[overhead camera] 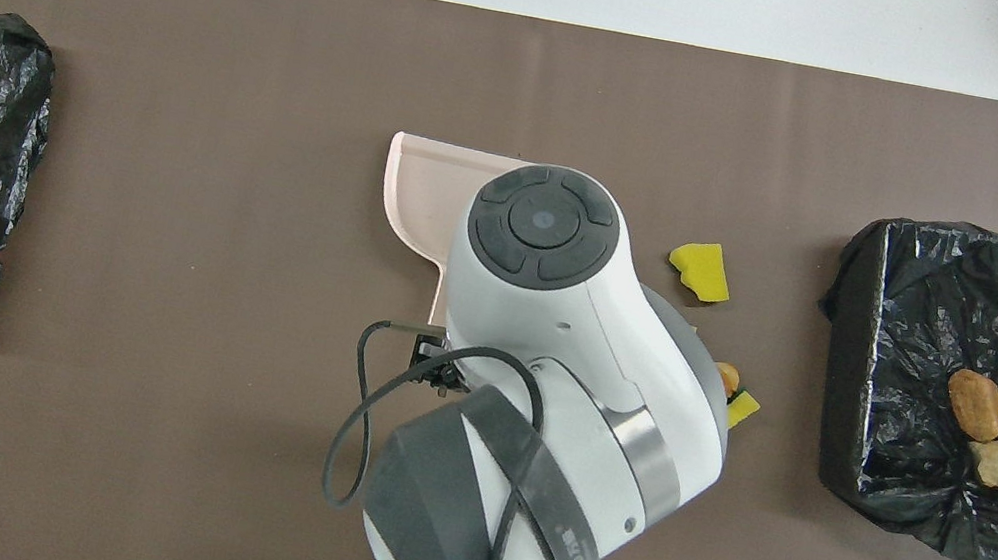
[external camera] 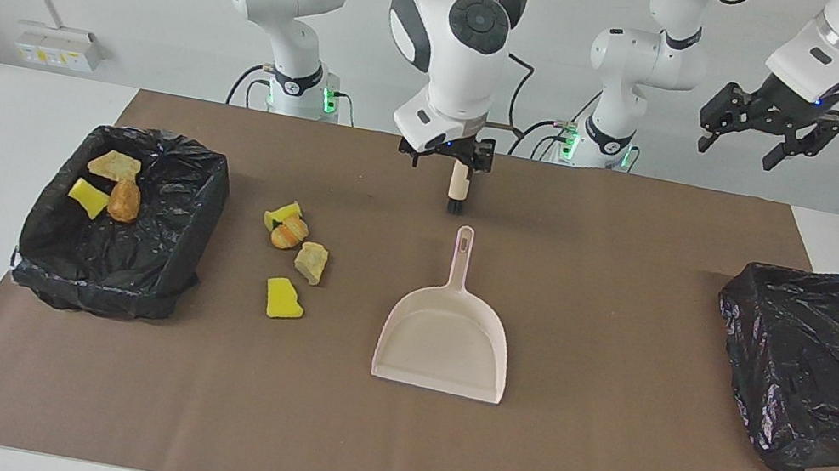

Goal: Sweep and dump trash in bin

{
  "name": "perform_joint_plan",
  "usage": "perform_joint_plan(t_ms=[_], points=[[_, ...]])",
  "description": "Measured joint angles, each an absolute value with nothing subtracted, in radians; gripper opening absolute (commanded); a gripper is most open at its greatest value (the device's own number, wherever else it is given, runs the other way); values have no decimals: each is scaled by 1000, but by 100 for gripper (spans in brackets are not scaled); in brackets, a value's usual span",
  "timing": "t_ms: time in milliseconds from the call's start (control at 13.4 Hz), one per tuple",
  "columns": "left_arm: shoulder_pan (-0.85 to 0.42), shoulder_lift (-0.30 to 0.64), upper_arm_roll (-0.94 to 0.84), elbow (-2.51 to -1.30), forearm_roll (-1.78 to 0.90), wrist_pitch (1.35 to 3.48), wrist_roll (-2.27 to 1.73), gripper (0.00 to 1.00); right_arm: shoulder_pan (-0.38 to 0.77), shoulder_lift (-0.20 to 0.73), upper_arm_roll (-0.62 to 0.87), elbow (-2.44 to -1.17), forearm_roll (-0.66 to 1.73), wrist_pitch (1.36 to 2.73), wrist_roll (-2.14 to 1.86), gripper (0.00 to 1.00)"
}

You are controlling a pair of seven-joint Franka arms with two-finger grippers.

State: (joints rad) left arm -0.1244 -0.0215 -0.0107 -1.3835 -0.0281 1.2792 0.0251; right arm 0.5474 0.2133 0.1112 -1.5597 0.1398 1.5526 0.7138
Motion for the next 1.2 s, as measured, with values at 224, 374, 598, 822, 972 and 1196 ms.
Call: perform_joint_plan(t_ms=[224, 374, 598, 822, 972, 1196], points=[[-128, -22, -16, -1384, -28, 1279, -4, 100, 609, 87, 114, -1798, 246, 1697, 785, 100], [-133, -22, -26, -1385, -29, 1297, -35, 100, 659, -1, 117, -1996, 309, 1856, 831, 100], [-167, -22, -42, -1425, -29, 1424, -46, 100, 773, -62, 119, -2176, 329, 1971, 972, 100], [-255, -11, -49, -1521, -29, 1566, -81, 100, 870, -64, 120, -2281, 331, 2072, 1053, 100], [-319, 3, -52, -1607, -29, 1687, -155, 100, 903, -62, 120, -2332, 341, 2133, 1073, 100], [-420, 41, -56, -1757, -29, 1874, -225, 100, 916, -63, 120, -2353, 374, 2150, 1073, 100]])
